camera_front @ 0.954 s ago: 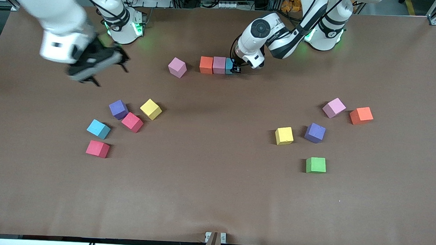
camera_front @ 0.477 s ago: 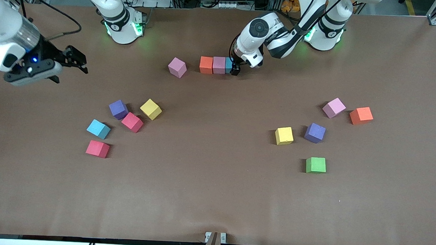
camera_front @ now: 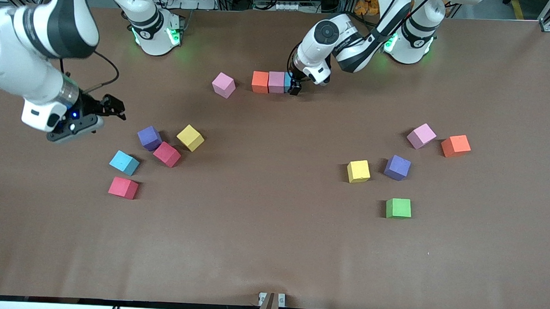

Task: Form number 2 with 11 blocks
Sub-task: 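Grasp the blue cube with the right gripper while the left gripper withdraws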

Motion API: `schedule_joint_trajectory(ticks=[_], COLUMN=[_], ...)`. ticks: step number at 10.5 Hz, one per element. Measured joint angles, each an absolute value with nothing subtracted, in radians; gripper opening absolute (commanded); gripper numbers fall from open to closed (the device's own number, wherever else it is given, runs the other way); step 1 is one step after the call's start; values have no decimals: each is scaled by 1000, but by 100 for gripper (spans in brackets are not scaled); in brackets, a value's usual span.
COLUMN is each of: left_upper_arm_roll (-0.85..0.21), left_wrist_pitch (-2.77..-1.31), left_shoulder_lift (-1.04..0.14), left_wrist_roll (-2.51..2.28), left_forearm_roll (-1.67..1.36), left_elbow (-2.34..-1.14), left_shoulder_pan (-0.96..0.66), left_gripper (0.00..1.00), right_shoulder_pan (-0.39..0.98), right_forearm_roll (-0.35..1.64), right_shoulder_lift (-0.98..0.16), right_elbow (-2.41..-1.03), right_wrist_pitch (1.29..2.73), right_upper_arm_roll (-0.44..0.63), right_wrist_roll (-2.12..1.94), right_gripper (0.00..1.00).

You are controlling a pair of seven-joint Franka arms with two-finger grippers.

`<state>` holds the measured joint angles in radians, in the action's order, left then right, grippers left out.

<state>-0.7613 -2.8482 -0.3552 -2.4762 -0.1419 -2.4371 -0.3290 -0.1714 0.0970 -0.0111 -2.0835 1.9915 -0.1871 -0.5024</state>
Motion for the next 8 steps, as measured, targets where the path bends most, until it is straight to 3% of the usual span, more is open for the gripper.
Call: schedule_joint_trajectory(ticks=[2, 5, 8], left_upper_arm_roll=[-768, -770, -769], left_wrist_pitch=[-2827, -2755, -2575], left_shoulder_lift=[-322, -247, -194], left_wrist_roll=[-2481, -2481, -2358], left_forearm_roll=[-142, -142, -142], left_elbow=[-2436, -2433, -2399], left_shoulder_pan=[-328, -317, -232], left_gripper=[100, 100, 100], right_shoulder_pan=[-200, -198, -192], right_forearm_roll=[97, 97, 97], right_shoulder_lift=[-83, -147, -216], right_elbow=[-2126, -2298, -2344], right_wrist_pitch=[2088, 2386, 2454], right_upper_arm_roll=[-187, -218, -268], right_wrist_roll=[-620, -714, -716], right_gripper=[100, 100, 100])
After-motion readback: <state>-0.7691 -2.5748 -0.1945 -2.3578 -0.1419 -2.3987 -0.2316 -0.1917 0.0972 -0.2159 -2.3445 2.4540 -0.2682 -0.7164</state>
